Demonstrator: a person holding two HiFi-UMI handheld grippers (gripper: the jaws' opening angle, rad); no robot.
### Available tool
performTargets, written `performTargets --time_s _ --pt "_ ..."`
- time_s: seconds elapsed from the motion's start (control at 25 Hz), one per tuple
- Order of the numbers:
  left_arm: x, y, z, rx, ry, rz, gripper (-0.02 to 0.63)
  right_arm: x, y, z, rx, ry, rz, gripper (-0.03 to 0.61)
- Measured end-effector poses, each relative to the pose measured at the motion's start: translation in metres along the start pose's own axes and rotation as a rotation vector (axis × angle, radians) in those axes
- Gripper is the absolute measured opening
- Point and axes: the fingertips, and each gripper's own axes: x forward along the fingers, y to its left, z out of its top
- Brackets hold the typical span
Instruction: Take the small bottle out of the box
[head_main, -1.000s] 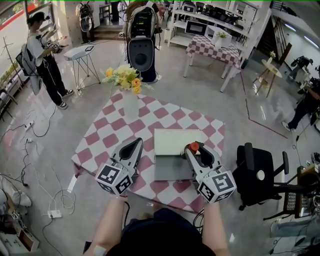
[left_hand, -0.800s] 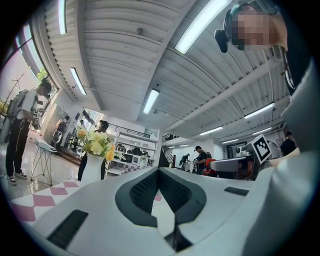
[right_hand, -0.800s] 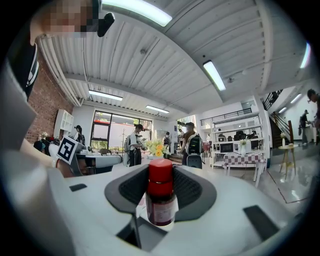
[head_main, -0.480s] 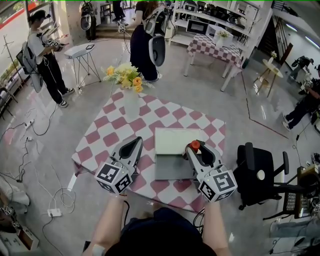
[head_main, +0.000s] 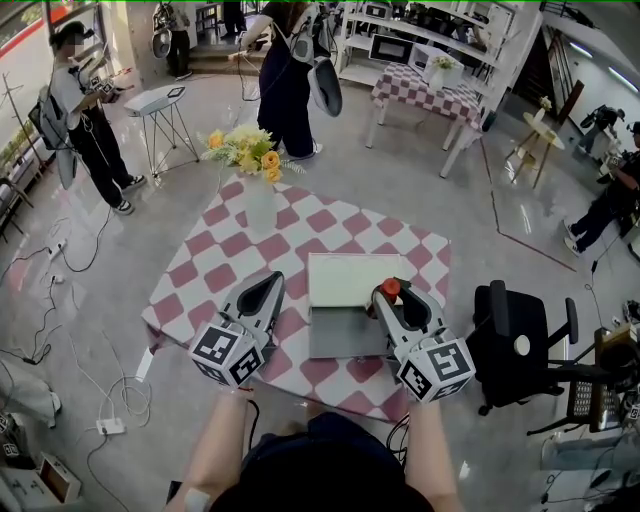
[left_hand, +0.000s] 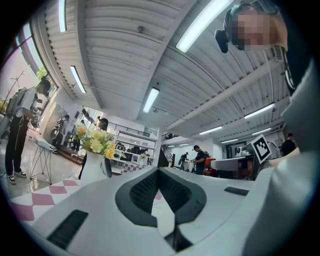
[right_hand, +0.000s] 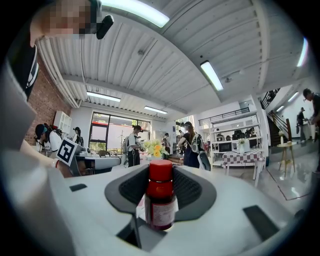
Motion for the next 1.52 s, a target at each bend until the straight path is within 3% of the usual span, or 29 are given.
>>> performTargets --time_s 1.52 --pt "0.005 0.011 -0.008 -0.015 0.007 -0.001 0.002 0.011 0.0 -0.006 0.004 0.006 -0.001 0.146"
